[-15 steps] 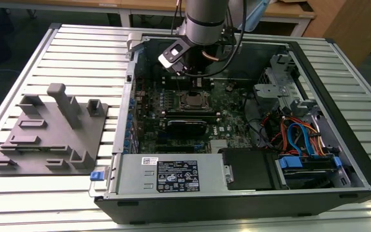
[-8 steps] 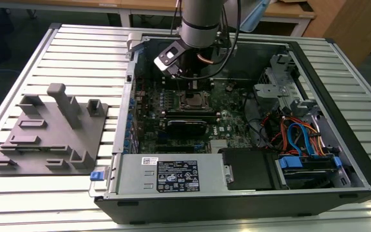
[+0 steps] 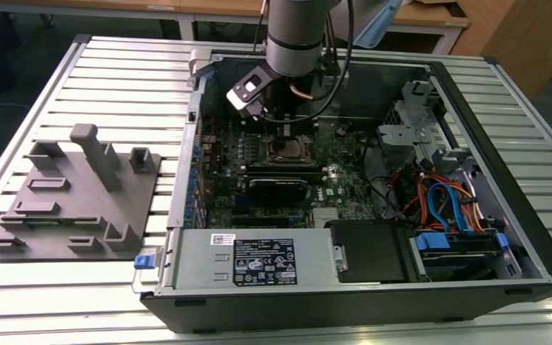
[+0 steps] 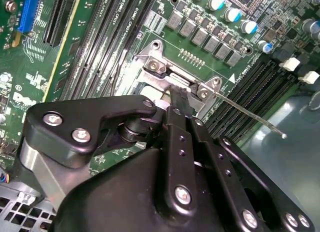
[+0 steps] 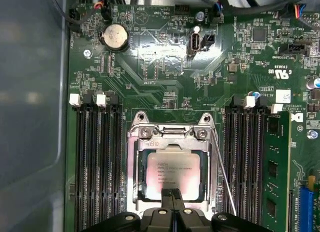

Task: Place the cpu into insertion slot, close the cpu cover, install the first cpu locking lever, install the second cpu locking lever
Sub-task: 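Close the cpu cover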

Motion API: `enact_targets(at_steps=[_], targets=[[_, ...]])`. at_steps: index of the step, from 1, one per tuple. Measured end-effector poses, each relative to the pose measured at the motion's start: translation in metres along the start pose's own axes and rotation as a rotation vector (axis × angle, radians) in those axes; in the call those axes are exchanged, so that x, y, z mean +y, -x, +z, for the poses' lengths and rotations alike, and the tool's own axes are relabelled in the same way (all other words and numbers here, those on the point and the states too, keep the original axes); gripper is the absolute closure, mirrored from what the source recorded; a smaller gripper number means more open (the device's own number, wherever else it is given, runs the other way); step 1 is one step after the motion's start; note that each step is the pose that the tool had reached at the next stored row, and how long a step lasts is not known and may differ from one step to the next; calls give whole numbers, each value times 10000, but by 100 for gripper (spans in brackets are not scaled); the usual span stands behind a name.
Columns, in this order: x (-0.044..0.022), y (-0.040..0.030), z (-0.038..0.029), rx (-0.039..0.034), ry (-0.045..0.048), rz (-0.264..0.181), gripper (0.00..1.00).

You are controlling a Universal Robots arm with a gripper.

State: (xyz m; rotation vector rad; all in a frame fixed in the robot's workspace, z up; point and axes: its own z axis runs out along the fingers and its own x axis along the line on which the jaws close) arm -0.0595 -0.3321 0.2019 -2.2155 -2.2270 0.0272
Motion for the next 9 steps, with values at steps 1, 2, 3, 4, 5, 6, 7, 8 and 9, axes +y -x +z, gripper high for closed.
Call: enact_targets(at_steps=[1,2,3,4,5,6,7,8,9], targets=[[-4,0,3,-1,-1,0,90],[-6,0,6,-1,0,0,90],[-8,0,9,0,0,-1,90],[-11,-1,13,1,1,0,90],[-12,-1,19,2,1,0,90],[-12,-1,24,0,1,-1,90],[-13,0,27,-3,-2,-2,90],[-14,0,27,-3,-2,-1,90],[-14,0,27,-3,-2,0,90]])
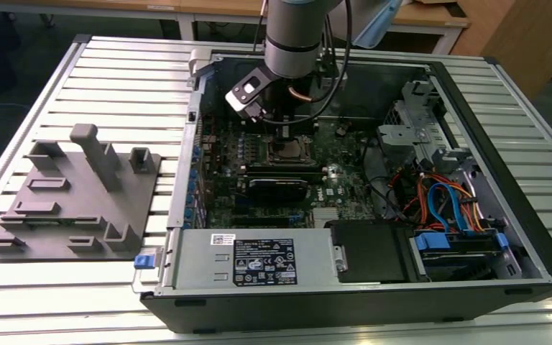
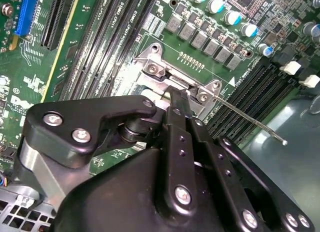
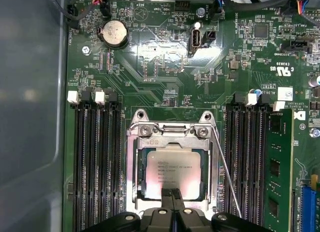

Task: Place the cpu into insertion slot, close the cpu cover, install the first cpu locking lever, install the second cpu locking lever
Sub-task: 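Close the cpu cover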

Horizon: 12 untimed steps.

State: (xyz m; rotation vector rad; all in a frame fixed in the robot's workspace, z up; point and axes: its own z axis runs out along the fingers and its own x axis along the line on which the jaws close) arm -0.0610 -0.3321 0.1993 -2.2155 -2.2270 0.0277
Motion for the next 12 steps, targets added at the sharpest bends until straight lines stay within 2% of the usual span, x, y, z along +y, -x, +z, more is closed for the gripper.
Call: enact_targets(at_steps=[7,9,12], targets=[[-17,-1,17,2,3,-1,90],[-15,-4,1,26,17,-1,90],[-18,0,-52,6,5,0,90]])
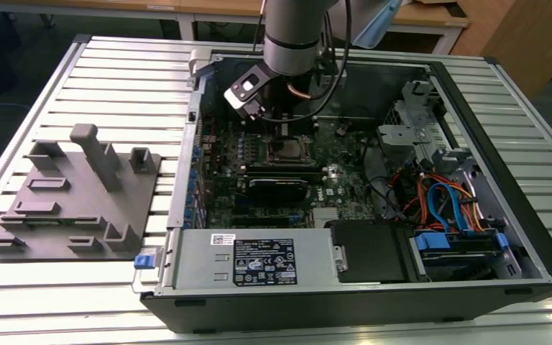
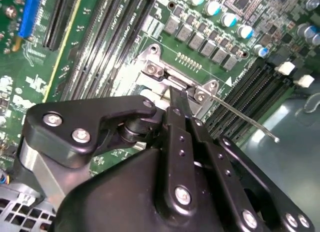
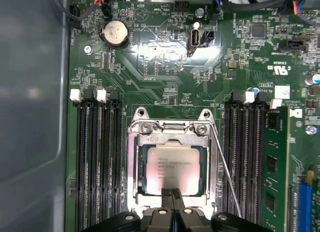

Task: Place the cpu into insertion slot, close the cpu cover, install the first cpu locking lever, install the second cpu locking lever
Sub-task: 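Close the cpu cover, then install the first cpu locking lever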

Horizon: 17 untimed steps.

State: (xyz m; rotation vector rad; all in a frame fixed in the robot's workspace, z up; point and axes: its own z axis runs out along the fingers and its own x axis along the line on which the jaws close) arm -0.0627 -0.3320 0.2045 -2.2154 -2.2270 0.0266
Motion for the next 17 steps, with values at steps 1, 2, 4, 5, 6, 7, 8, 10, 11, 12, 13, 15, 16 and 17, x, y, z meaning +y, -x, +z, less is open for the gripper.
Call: enact_targets(at_steps=[1,2,4,5,6,7,8,10,11,12,13,15,16,17], targets=[[0,0,-7,-1,-1,0,90],[0,0,-7,1,0,0,90],[23,1,-7,-4,-2,1,90],[53,1,-6,-3,-2,0,90],[88,1,-5,-4,-3,0,90],[122,1,-5,-3,-3,0,90],[152,1,-5,-4,-4,0,90],[185,2,-4,-3,-3,-1,90],[187,2,-4,-3,-3,0,90],[187,2,-5,-3,-3,0,90],[193,1,-5,-4,-3,0,90],[198,2,-5,-3,-4,0,90],[198,2,-5,-3,-3,0,90],[199,2,-5,-3,-3,0,90]])
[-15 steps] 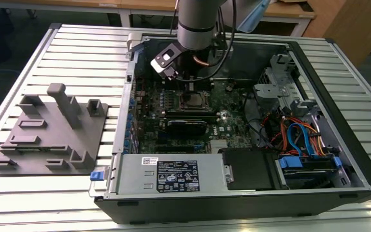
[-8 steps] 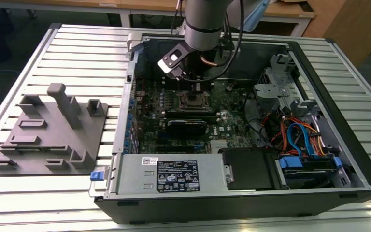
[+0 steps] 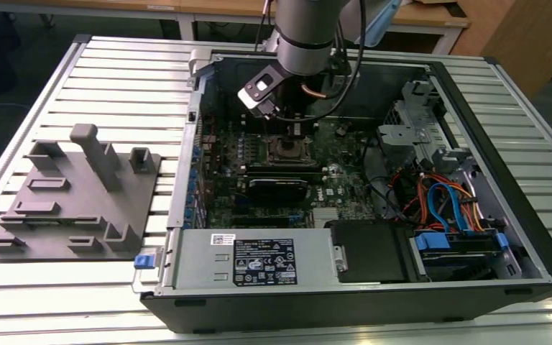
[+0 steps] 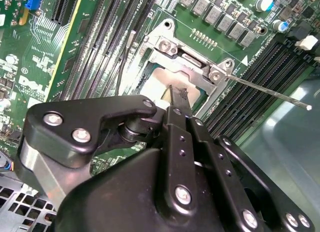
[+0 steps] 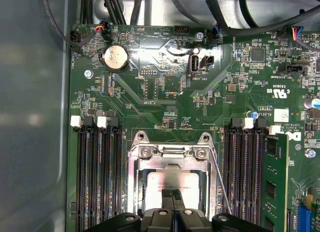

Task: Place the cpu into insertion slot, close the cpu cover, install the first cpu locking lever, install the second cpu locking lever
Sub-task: 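Install the first cpu locking lever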

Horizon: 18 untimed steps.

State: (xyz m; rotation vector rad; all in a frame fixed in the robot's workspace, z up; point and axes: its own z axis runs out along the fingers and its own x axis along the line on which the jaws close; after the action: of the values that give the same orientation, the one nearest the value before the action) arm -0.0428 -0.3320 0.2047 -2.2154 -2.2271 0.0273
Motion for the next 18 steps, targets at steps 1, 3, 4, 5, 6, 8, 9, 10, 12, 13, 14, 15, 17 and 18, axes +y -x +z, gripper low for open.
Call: enact_targets(at_steps=[1,3,4,5,6,8,9,10,12,13,14,15,17,18], targets=[[0,0,0,0,0,0,90],[1,0,-1,0,0,0,90],[1,0,-4,-2,-1,1,90],[0,0,-10,-1,-1,1,90],[0,0,-16,0,0,0,90],[0,0,-32,1,0,0,90],[0,0,-44,0,0,1,90],[0,1,-58,-1,0,1,90],[-1,1,-79,0,0,1,90],[0,0,-81,2,1,1,90],[0,1,-81,2,1,1,90],[0,0,-81,3,2,0,90],[-1,1,-82,0,1,0,90],[-1,1,-82,0,1,0,90]])
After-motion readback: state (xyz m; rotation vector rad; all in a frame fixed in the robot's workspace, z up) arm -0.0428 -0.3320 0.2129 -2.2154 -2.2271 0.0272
